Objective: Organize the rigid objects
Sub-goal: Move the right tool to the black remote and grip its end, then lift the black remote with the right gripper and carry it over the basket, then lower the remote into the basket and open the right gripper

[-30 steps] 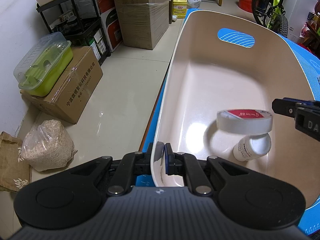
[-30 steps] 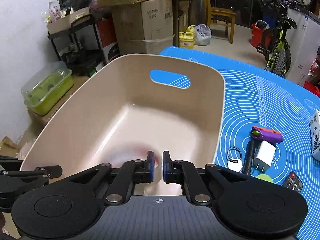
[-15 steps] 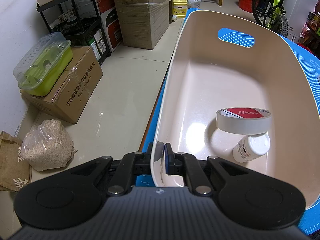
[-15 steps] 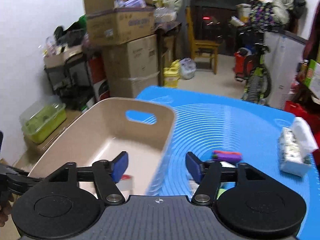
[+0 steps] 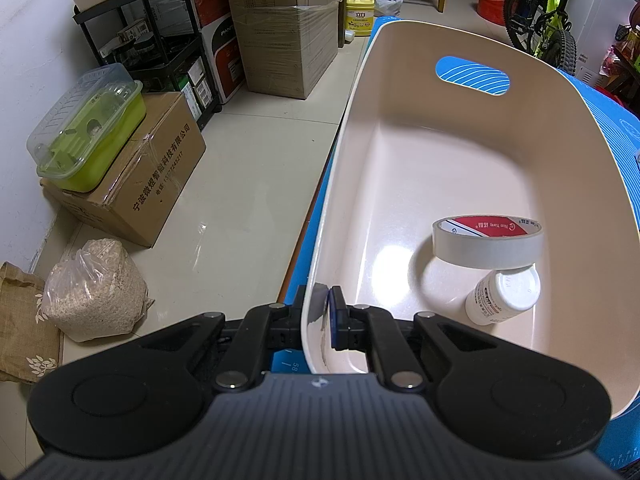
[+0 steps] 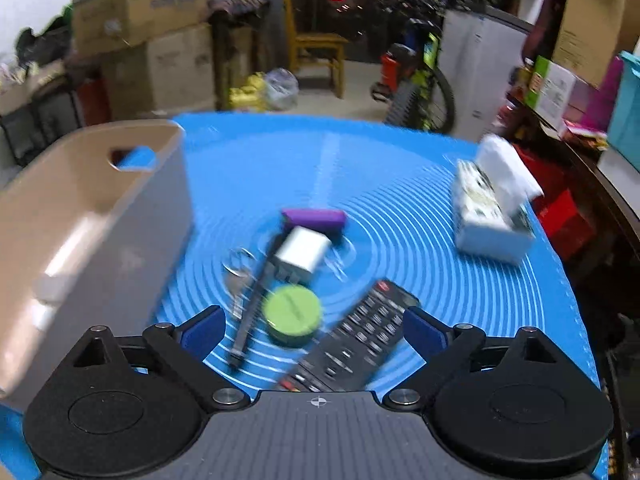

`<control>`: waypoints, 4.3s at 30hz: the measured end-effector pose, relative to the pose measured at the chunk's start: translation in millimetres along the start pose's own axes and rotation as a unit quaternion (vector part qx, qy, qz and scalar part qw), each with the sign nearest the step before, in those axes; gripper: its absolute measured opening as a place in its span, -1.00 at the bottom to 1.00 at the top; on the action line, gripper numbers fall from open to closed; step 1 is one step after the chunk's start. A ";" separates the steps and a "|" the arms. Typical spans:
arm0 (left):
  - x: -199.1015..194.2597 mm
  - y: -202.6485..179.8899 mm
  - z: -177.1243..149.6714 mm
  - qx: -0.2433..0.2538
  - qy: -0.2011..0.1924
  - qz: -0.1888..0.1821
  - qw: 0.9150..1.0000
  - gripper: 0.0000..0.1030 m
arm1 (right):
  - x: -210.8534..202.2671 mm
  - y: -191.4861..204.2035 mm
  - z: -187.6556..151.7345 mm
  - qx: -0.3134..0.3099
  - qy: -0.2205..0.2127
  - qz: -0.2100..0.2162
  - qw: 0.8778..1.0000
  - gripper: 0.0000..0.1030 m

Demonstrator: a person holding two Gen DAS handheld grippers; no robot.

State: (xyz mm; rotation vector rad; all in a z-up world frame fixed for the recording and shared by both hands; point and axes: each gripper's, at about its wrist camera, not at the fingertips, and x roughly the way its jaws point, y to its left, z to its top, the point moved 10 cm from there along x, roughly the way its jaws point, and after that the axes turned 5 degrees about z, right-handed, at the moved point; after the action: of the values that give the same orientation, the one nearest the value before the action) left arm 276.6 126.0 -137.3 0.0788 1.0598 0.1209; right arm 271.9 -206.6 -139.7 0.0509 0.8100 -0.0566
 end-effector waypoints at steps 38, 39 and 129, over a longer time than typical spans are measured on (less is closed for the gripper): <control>0.7 -2.7 0.2 0.000 0.000 -0.004 1.000 -0.78 | 62.6 -27.5 -40.5 0.061 0.012 -0.045 0.997 0.22; 1.0 -2.2 -0.1 0.000 0.000 -0.003 1.000 -0.78 | 61.5 -28.6 -41.1 0.061 0.013 -0.047 0.997 0.20; 2.7 -1.4 -1.0 0.010 0.002 0.000 1.000 -0.78 | -27.9 184.6 56.1 -0.137 -0.043 0.154 0.978 0.38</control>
State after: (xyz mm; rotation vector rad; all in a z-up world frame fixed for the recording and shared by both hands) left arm 277.2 125.0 -140.3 0.0976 1.0652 0.1111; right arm 306.1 -25.4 -76.5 -0.0868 0.7094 0.3437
